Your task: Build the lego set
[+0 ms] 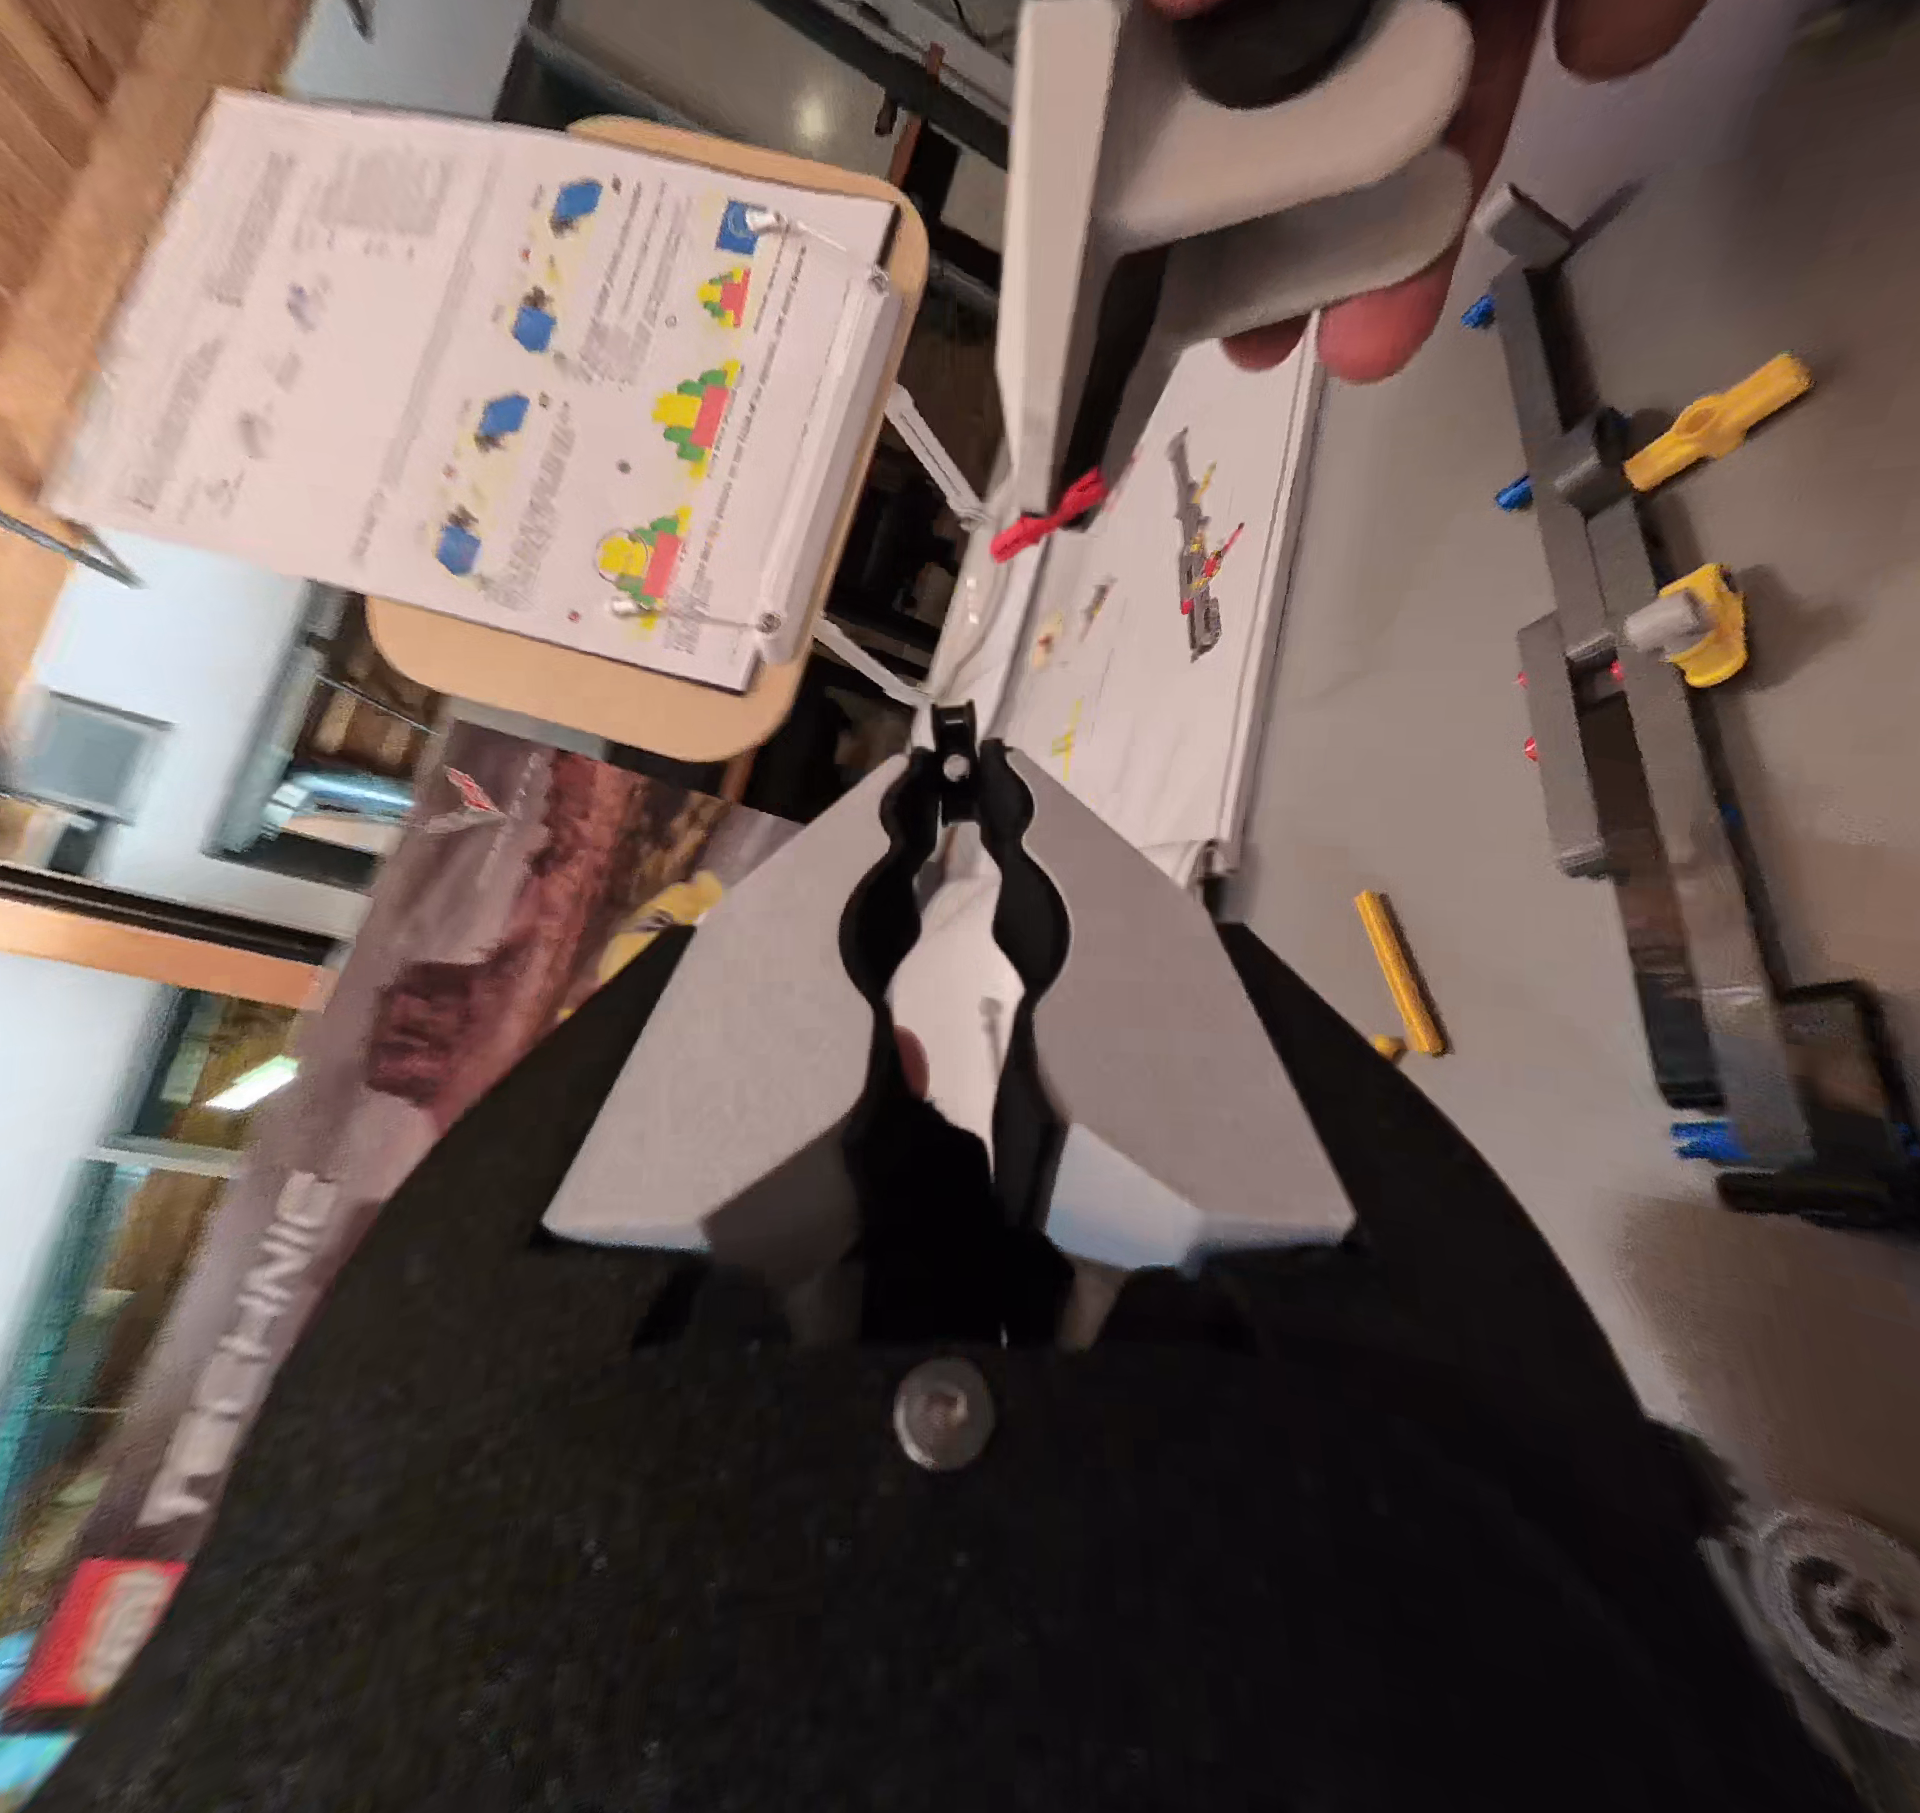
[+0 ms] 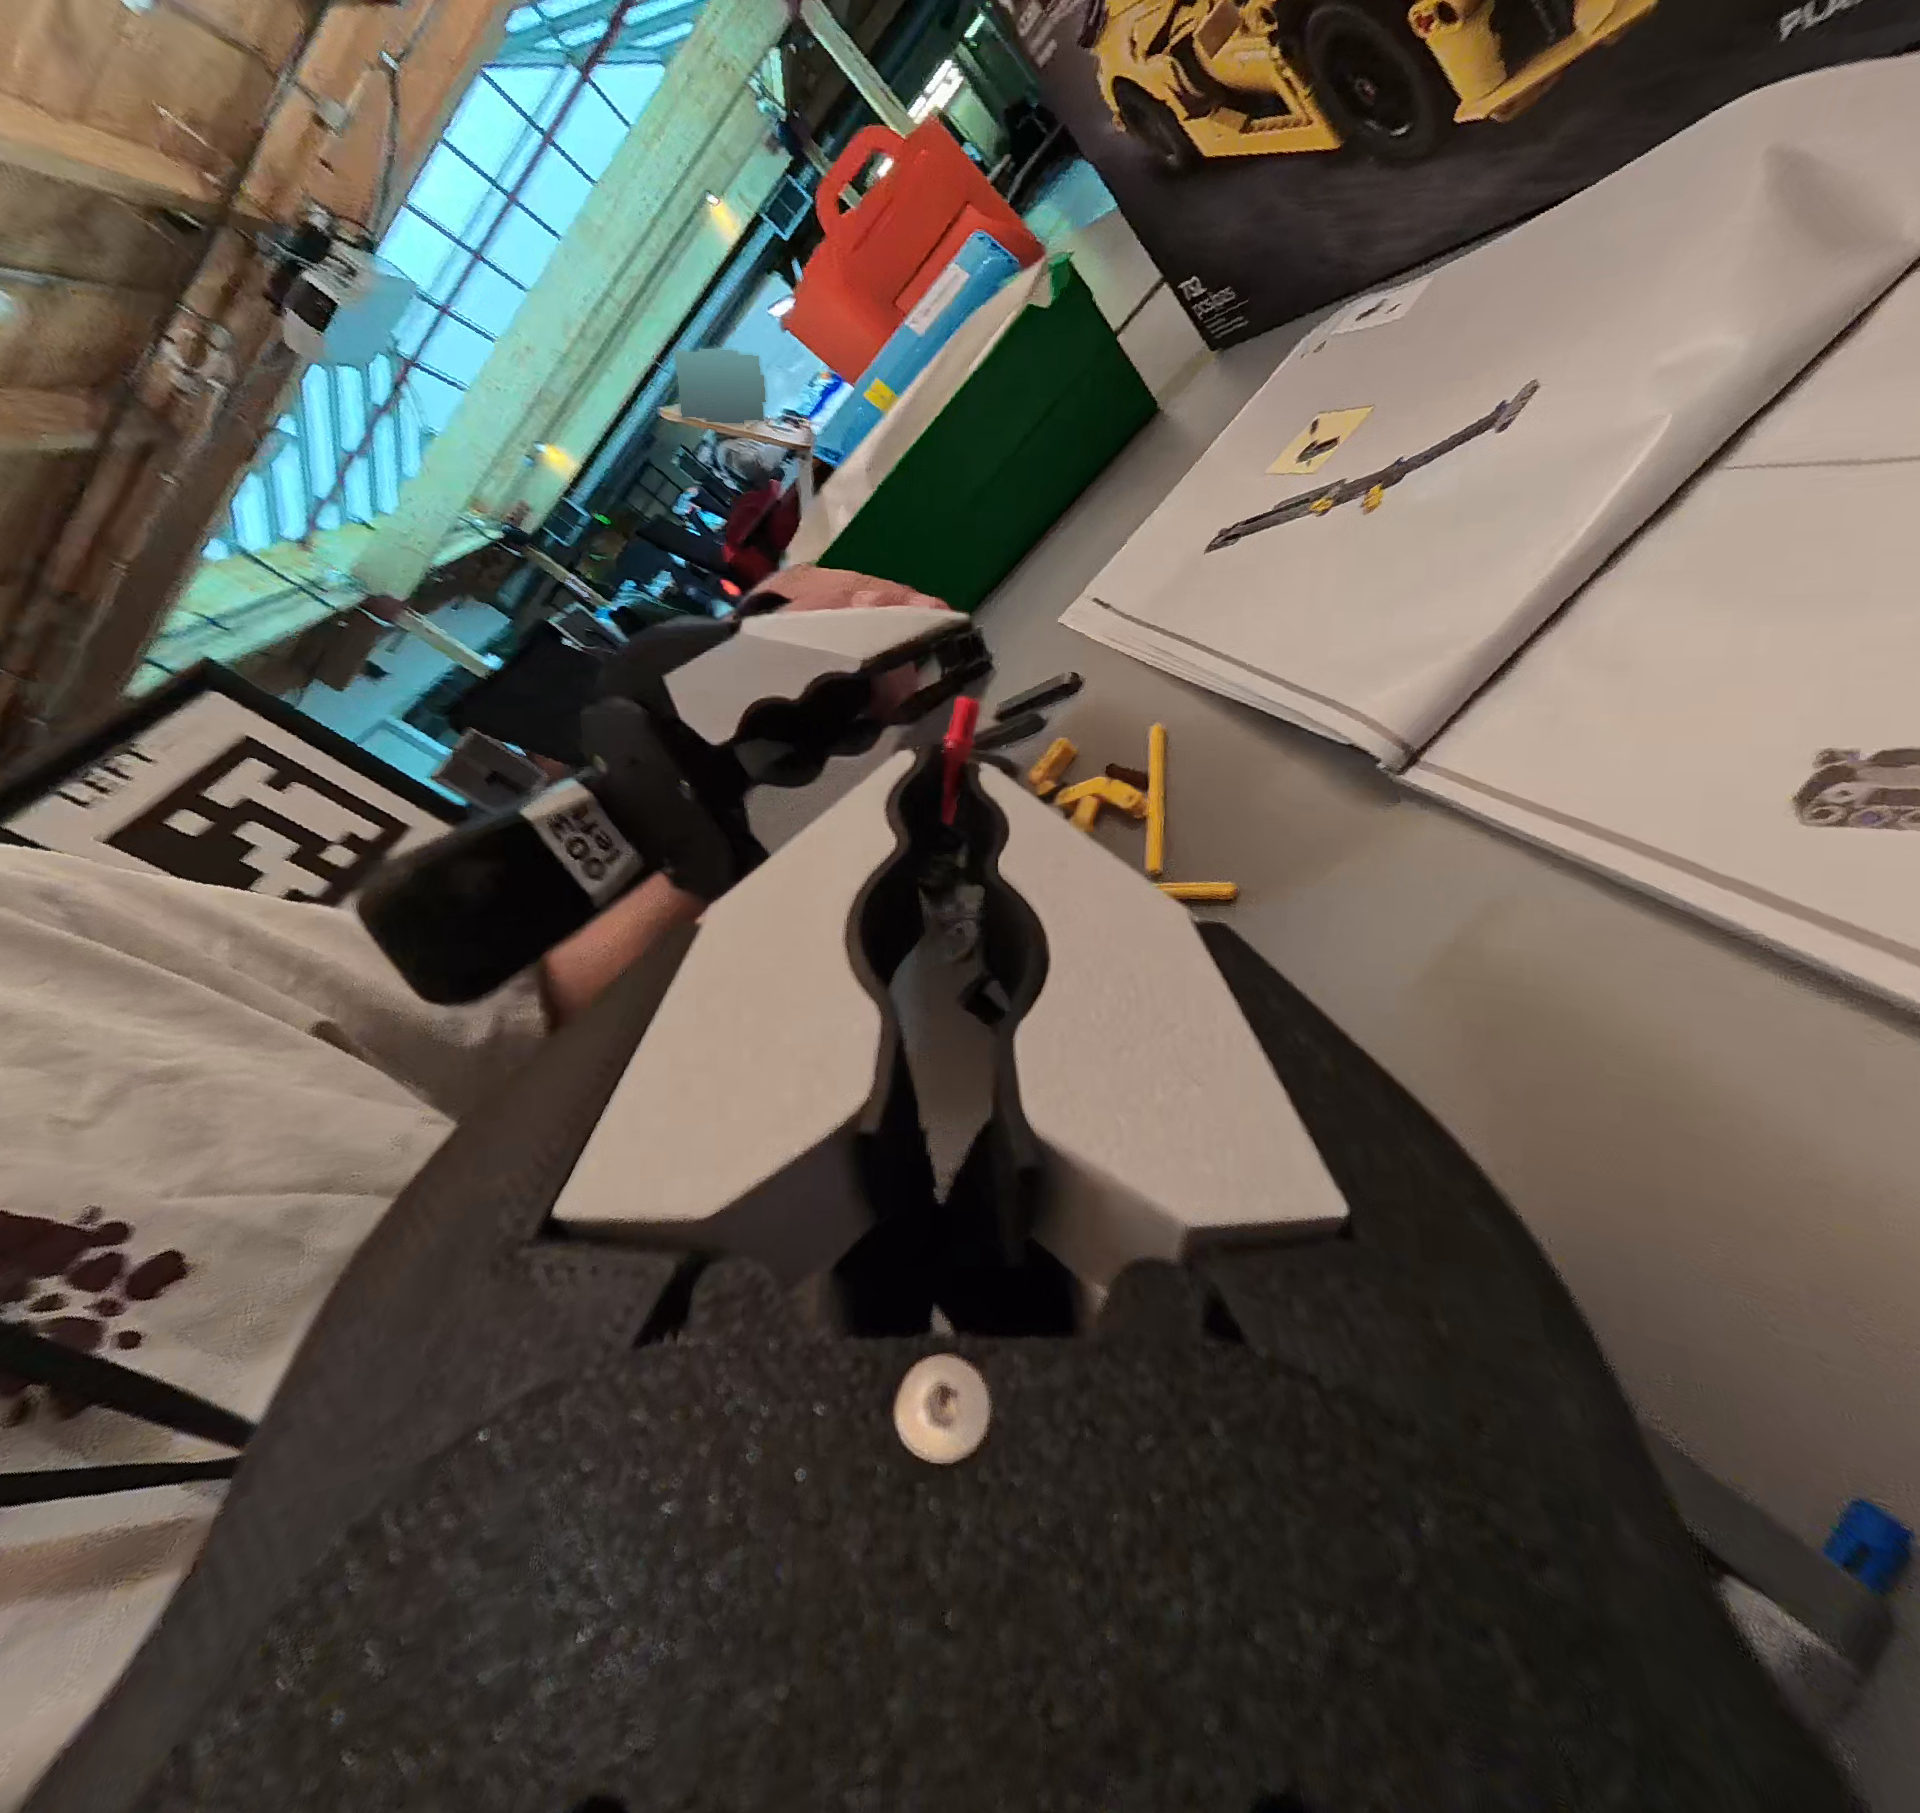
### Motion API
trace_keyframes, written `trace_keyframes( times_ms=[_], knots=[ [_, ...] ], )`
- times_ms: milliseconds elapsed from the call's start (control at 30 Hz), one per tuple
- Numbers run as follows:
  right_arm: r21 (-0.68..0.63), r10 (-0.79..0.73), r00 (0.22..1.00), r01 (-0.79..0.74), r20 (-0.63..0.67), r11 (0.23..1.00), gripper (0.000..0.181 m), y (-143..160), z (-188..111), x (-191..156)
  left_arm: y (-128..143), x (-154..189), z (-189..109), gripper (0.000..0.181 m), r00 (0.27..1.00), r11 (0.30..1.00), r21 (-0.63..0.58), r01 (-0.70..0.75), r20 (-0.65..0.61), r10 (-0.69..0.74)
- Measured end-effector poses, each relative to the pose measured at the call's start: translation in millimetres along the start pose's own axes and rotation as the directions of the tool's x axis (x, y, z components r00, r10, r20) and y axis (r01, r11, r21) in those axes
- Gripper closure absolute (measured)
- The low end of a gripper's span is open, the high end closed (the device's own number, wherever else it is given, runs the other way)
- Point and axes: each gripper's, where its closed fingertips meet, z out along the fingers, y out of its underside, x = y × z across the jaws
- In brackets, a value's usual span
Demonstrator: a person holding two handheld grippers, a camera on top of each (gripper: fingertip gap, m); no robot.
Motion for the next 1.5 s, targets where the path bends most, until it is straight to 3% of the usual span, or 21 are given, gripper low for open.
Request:
trace_keyframes(
  times_ms=[100, 167, 267, 533, 967, 1167, 1233, 1300, 1367, 1400, 1467, 1500],
  knots=[
    [-0.016, -0.177, 0.979, 0.176, -0.106, 0.984, 0.179, -1, 2, 4, 6, 3, 4, 0.175, 0.97, 0.973, -0.037, 0.23, -0.072, -0.232],
    [-0.038, -0.267, 0.953, 0.264, -0.141, 0.964, 0.179, 0, 5, 2, 4, 8, 5, 0.175, 0.897, 0.909, -0.058, 0.412, -0.151, -0.416],
    [-0.05, -0.273, 0.953, 0.269, -0.128, 0.962, 0.179, 4, 9, -2, 1, 12, 7, 0.175, 0.802, 0.827, -0.074, 0.558, -0.21, -0.56],
    [-0.068, -0.259, 0.956, 0.252, -0.135, 0.965, 0.179, 7, 9, 3, -2, 16, 8, 0.175, 0.67, 0.71, -0.113, 0.695, -0.257, -0.696],
    [-0.061, -0.257, 0.957, 0.251, -0.136, 0.966, 0.179, 5, 7, 2, -6, 18, 8, 0.175, 0.662, 0.707, -0.102, 0.7, -0.28, -0.695],
    [-0.115, -0.349, 0.916, 0.332, -0.198, 0.936, 0.179, 8, 7, 8, -3, 13, 8, 0.175, 0.568, 0.617, -0.111, 0.779, -0.293, -0.769],
    [-0.117, -0.39, 0.894, 0.372, -0.223, 0.921, 0.179, 6, 8, 8, -5, 11, 8, 0.175, 0.495, 0.552, -0.118, 0.825, -0.319, -0.808],
    [-0.147, -0.474, 0.841, 0.451, -0.261, 0.88, 0.179, 5, 7, 9, -5, 7, 7, 0.175, 0.427, 0.487, -0.119, 0.865, -0.336, -0.84],
    [-0.184, -0.596, 0.736, 0.569, -0.321, 0.801, 0.179, 0, 6, 10, -10, 5, 4, 0.175, 0.357, 0.426, -0.112, 0.898, -0.384, -0.852],
    [-0.208, -0.688, 0.64, 0.662, -0.342, 0.72, 0.179, -4, 5, 9, -14, 3, 2, 0.176, 0.324, 0.399, -0.108, 0.91, -0.414, -0.851],
    [-0.241, -0.858, 0.353, 0.856, -0.373, 0.457, 0.179, -17, 1, 4, -25, 5, -6, 0.175, 0.271, 0.381, -0.121, 0.917, -0.512, -0.815],
    [-0.266, -0.899, 0.258, 0.894, -0.354, 0.362, 0.178, -18, 0, 4, -31, 3, -11, 0.175, 0.227, 0.349, -0.121, 0.929, -0.558, -0.798]
  ],
)
